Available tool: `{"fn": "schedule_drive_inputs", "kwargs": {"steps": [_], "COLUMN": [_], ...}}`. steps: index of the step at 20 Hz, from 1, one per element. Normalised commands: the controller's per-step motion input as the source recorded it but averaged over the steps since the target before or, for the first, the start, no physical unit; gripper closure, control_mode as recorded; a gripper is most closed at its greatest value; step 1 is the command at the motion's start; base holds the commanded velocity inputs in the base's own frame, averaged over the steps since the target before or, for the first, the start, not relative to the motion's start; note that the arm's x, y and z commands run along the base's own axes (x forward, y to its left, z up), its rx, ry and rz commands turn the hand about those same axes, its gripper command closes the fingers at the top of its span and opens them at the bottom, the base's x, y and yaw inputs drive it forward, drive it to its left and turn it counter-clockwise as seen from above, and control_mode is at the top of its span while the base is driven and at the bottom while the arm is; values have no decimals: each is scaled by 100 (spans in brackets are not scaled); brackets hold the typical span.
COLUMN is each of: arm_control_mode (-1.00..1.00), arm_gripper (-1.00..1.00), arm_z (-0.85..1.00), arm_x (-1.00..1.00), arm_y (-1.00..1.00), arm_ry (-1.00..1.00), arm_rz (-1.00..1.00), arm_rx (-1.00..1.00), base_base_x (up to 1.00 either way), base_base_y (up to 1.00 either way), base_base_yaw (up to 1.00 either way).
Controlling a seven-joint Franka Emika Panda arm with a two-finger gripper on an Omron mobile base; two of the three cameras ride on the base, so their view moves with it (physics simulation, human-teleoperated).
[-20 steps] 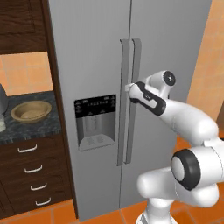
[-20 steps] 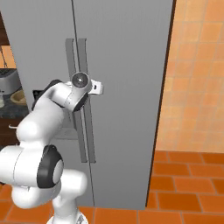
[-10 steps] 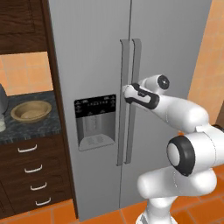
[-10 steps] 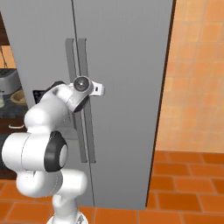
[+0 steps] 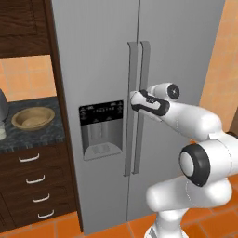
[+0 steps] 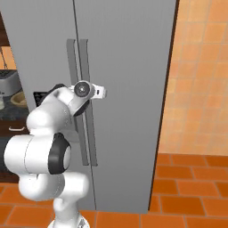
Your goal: Grab a lemon wedge from the fridge and one ice cube from the ice bowl, and put them in the glass of lemonade.
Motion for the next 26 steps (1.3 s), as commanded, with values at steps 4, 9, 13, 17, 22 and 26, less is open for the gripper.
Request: {"fn": "schedule_drive_inputs", "kwargs": {"steps": [4,9,13,17,22,26], "arm_control_mode": [-100,-100,-100,-100,-100,-100], "arm_gripper": [100,100,100,100,100,100], "arm_z": [0,1,0,0,0,0], "arm_x": [-63,-100,-92,-82,-70,-68], "arm_y": [-48,-97,-100,-100,-100,-100], "arm_ry": [3,5,10,15,17,12], "arm_rz": [-2,-10,-14,-15,-13,-12], "arm_rx": [1,7,8,8,8,6], "base_base_x": [0,0,0,0,0,0], "base_base_y": [0,0,0,0,0,0], "base_base_yaw": [0,0,0,0,0,0]}}
